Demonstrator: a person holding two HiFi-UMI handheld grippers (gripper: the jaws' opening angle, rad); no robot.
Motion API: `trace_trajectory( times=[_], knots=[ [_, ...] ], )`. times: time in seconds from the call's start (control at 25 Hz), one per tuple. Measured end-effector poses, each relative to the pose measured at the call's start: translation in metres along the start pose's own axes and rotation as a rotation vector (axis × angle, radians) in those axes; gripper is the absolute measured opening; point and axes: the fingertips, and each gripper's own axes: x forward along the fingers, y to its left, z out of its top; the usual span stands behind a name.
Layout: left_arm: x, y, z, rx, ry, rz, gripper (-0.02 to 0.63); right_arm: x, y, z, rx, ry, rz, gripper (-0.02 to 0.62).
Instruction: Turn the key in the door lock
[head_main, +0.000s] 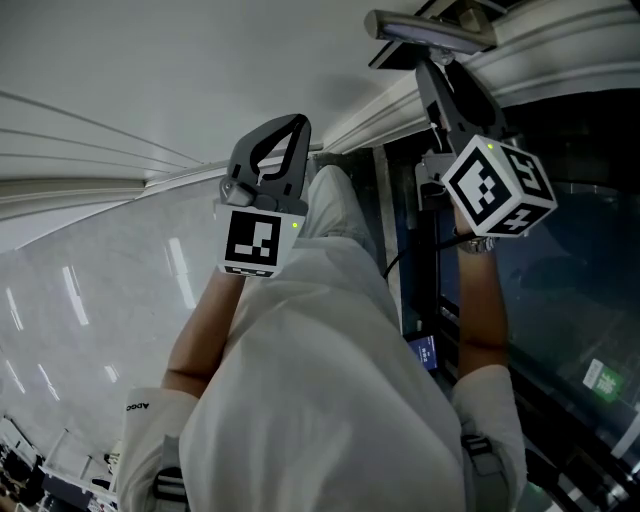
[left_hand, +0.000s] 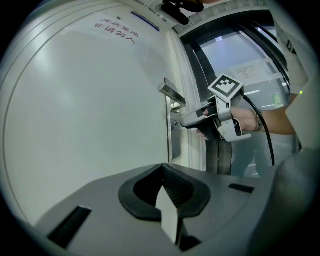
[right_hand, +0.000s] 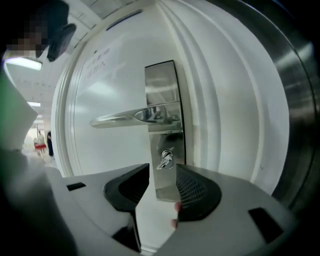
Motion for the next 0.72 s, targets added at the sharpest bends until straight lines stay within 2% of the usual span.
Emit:
trace_trajectory(
  times=[0.24, 0.56, 0.72],
  knots=[
    [0.000, 0.001, 0.002, -0.002, -0.009, 0.001, 0.008, -0.006, -0.004, 0.005, -0.501, 0.026, -0.147, 0.144],
    [-0.001, 0.001, 0.002, -0.007, -0.012, -0.001, 0.008, 0.000, 0.004, 0.004, -1.013, 0.069, -0.266, 0.144],
    [-0.003, 0.004, 0.001, -0.010, -0.009, 0.009, 0.008, 0.005, 0.003, 0.003, -1.185, 0.094, -0.303, 0.143]
  ],
)
